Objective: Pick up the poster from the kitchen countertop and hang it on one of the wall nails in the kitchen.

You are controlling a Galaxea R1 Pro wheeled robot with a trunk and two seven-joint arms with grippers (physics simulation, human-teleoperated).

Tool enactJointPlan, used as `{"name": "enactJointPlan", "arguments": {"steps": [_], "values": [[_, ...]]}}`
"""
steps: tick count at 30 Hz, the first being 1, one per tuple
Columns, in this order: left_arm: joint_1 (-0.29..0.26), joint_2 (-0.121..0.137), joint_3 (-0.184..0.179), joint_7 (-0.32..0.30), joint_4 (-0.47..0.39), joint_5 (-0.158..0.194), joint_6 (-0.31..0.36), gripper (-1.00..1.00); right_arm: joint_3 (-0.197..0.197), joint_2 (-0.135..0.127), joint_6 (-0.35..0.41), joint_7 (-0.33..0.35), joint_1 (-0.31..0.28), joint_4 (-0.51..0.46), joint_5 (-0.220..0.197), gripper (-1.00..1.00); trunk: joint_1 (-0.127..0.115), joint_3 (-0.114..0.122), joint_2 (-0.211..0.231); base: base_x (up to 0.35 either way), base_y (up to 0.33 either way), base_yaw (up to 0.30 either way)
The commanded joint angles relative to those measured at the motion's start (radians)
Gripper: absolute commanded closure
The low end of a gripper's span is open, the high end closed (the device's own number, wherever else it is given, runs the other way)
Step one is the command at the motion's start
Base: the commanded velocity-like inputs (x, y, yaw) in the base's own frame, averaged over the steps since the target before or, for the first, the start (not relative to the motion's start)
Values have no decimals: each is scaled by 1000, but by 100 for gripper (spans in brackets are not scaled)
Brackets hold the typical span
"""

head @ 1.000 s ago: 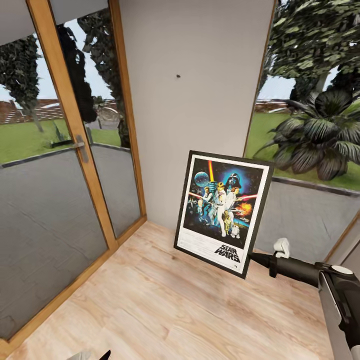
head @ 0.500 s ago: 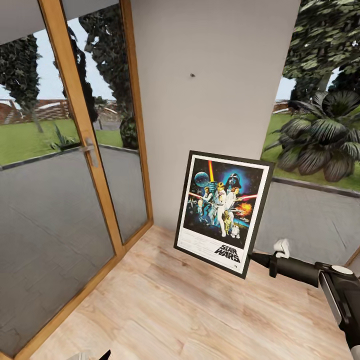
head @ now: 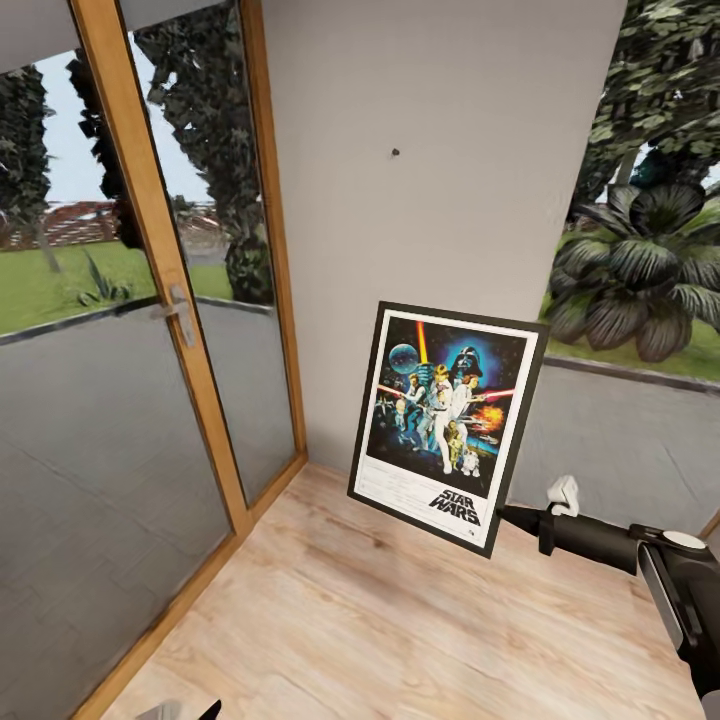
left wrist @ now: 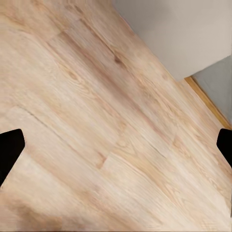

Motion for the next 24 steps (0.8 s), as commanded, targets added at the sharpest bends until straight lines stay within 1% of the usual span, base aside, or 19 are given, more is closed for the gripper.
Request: {"name": "enactJointPlan", "arguments": {"steps": [1, 19, 24], "values": [[-1, 0, -8, -1, 1, 6, -6, -100, -1, 0, 12, 5, -1, -1, -3, 100, 1, -2, -2, 195, 307, -12], [-1, 0, -7, -1, 1, 6, -6, -100, -1, 0, 12, 5, -1, -1, -3, 100, 1, 22, -2, 196, 306, -2], [-1, 0, -7, -1, 1, 6, -9, -100, -1, 0, 12, 5, -1, -1, -2, 100, 1, 24, -2, 202, 242, -1]]}}
